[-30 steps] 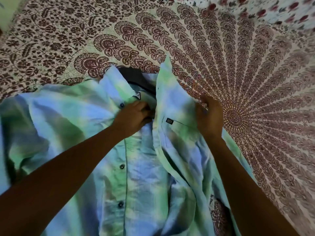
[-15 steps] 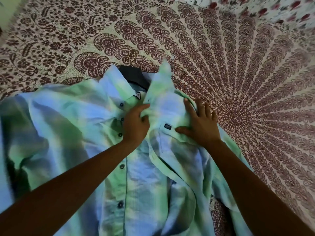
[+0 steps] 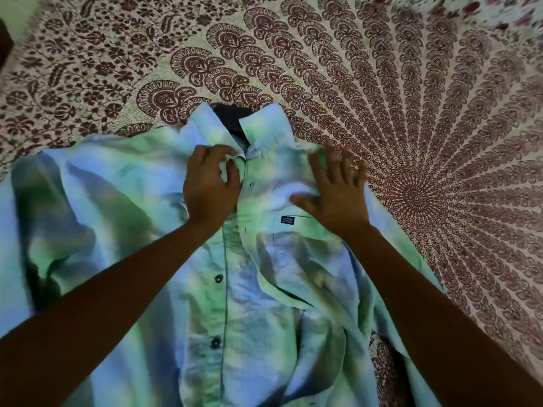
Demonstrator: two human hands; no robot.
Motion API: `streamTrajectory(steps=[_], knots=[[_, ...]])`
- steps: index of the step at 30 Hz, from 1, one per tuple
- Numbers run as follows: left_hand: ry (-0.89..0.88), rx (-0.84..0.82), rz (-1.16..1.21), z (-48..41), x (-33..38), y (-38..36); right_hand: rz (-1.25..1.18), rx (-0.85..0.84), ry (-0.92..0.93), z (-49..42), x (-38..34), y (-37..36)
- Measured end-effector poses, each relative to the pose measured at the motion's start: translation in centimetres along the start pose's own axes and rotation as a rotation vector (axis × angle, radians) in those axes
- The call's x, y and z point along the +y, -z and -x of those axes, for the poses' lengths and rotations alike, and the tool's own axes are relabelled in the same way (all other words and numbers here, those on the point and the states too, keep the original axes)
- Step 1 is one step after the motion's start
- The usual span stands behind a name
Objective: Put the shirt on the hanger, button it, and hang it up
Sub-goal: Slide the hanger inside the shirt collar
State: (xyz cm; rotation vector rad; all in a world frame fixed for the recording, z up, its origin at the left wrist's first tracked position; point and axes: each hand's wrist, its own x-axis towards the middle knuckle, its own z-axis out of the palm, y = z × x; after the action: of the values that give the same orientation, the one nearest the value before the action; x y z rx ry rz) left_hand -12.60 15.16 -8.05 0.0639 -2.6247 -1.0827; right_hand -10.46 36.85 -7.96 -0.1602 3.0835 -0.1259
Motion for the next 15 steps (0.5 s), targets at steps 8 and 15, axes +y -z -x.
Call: streamTrajectory(steps=[8, 15], knots=[[-0.140, -0.591, -0.586, -6.4, -1.4, -1.3, 0.290, 0.009, 0.247, 0.0, 0.0, -2.2], [0.130, -0.337, -0.101, -7.5, -1.2, -2.0, 0.325, -0.046, 0.189, -0.9, -0.7, -2.0]])
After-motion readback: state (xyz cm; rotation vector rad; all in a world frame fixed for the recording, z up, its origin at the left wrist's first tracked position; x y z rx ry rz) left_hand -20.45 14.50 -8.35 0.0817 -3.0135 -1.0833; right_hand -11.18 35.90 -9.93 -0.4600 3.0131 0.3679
